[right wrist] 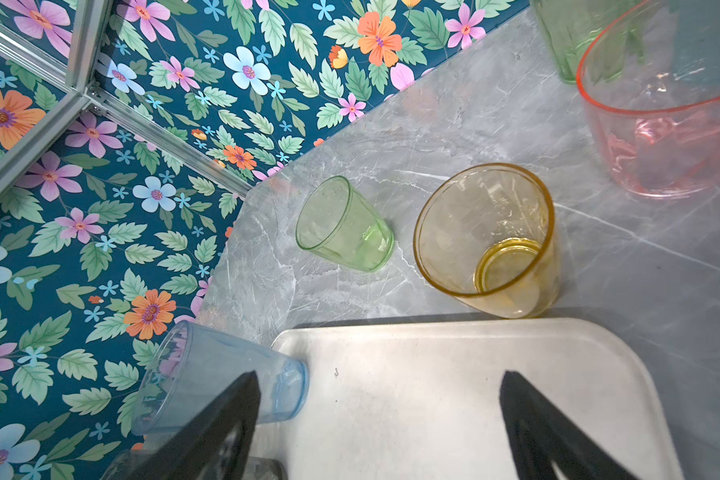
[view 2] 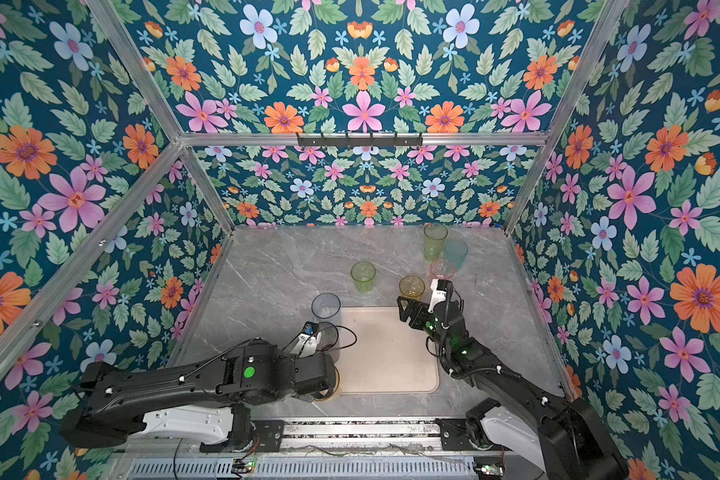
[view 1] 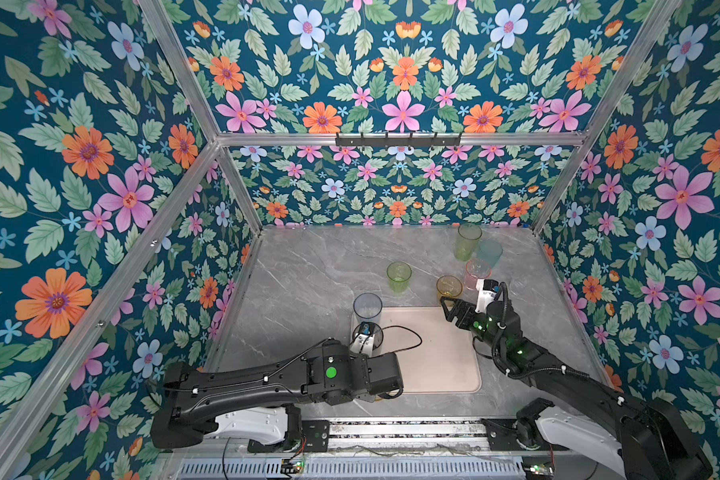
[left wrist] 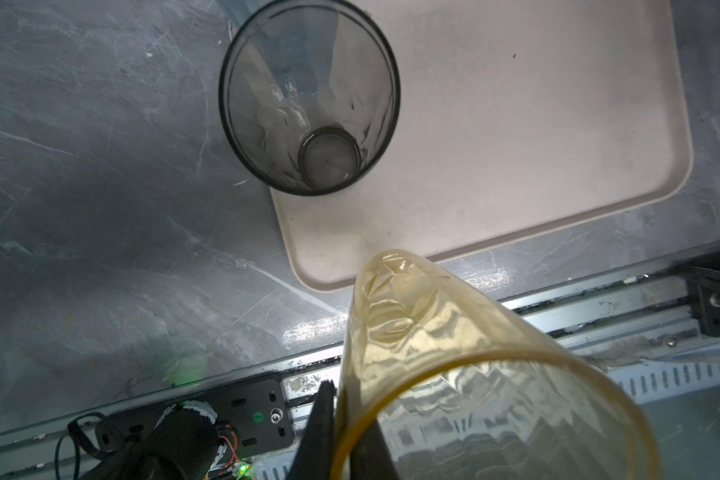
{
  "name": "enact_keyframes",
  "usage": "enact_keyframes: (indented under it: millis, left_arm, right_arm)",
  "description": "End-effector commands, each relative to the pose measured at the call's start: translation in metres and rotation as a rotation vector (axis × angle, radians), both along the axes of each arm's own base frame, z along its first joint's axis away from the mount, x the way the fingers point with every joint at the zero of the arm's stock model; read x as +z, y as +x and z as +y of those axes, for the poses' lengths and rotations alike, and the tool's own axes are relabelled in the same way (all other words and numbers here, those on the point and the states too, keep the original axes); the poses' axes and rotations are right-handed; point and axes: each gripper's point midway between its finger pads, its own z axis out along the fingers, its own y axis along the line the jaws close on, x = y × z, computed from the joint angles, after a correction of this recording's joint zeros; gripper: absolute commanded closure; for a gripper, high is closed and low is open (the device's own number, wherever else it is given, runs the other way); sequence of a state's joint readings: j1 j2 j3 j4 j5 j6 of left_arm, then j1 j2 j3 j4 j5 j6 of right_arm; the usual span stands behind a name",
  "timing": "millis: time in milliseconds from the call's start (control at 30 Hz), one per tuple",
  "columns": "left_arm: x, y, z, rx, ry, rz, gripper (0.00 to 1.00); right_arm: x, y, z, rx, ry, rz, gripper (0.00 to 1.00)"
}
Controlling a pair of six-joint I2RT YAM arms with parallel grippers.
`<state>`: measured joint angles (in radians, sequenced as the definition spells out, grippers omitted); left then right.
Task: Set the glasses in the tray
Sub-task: 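Carry the yellow glass to the tray edge nearest the robot, then lower the yellow glass onto the tray beside the grey glass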
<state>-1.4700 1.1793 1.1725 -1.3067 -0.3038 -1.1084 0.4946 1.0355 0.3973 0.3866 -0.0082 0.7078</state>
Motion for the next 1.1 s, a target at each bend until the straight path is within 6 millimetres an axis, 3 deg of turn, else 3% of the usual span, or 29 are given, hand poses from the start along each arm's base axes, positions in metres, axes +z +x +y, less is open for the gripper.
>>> enact_keyframes:
  millis: [0, 400, 1067]
  left_arm:
    - [-0.001, 0.007, 0.008, 0.033, 0.025, -0.034, 1.00]
    - [-0.029, 0.021, 0.024, 0.070, 0.055, 0.015, 1.00]
    - [-0.042, 0.040, 0.023, 0.090, 0.016, 0.032, 1.00]
  right_arm:
    - [0.005, 0.001, 0.000, -0.009, 0.021, -0.010, 0.08]
    - [0.005, 0.001, 0.000, -0.011, 0.022, -0.009, 0.08]
    - [0.004, 0.001, -0.001, -0.013, 0.021, -0.007, 0.08]
